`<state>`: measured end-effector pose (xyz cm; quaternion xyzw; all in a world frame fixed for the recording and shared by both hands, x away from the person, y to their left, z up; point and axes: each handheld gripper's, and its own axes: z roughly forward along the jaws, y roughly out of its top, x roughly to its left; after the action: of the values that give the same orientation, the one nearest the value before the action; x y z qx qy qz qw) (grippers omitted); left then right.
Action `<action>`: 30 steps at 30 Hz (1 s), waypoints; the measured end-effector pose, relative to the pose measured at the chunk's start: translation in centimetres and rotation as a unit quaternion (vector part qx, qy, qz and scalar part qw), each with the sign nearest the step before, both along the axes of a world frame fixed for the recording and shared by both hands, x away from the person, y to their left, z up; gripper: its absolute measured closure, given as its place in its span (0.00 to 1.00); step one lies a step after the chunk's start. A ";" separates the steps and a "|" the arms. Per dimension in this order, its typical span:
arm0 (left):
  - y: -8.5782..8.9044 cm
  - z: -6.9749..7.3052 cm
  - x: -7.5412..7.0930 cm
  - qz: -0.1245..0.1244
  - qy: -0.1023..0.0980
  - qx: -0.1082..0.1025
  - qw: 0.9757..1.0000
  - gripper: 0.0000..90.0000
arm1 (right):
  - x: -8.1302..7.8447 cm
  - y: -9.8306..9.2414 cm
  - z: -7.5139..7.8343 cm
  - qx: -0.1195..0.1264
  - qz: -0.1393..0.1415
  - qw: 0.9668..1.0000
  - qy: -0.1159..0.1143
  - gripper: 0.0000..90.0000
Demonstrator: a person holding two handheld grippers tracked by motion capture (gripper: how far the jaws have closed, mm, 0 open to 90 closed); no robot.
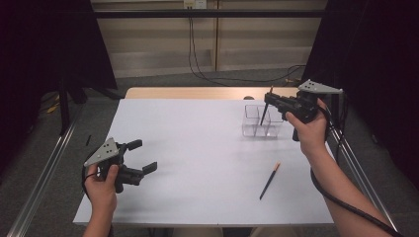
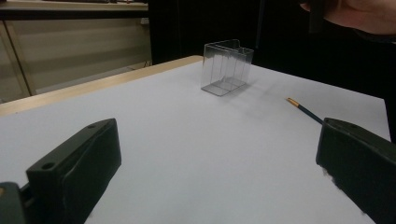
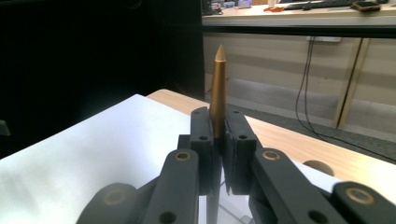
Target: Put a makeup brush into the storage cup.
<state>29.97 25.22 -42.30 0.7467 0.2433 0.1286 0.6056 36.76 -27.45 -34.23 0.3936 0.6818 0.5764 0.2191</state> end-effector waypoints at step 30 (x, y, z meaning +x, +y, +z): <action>0.0 -0.1 0.2 -0.011 0.001 -0.004 1.000 0.00 | 2.7 -2.9 0.3 -0.021 -0.095 0.995 -0.012 0.93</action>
<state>30.14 25.17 -42.39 0.7470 0.2360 0.1205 0.6098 39.48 -30.32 -33.98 0.4453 0.6504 0.5434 0.2889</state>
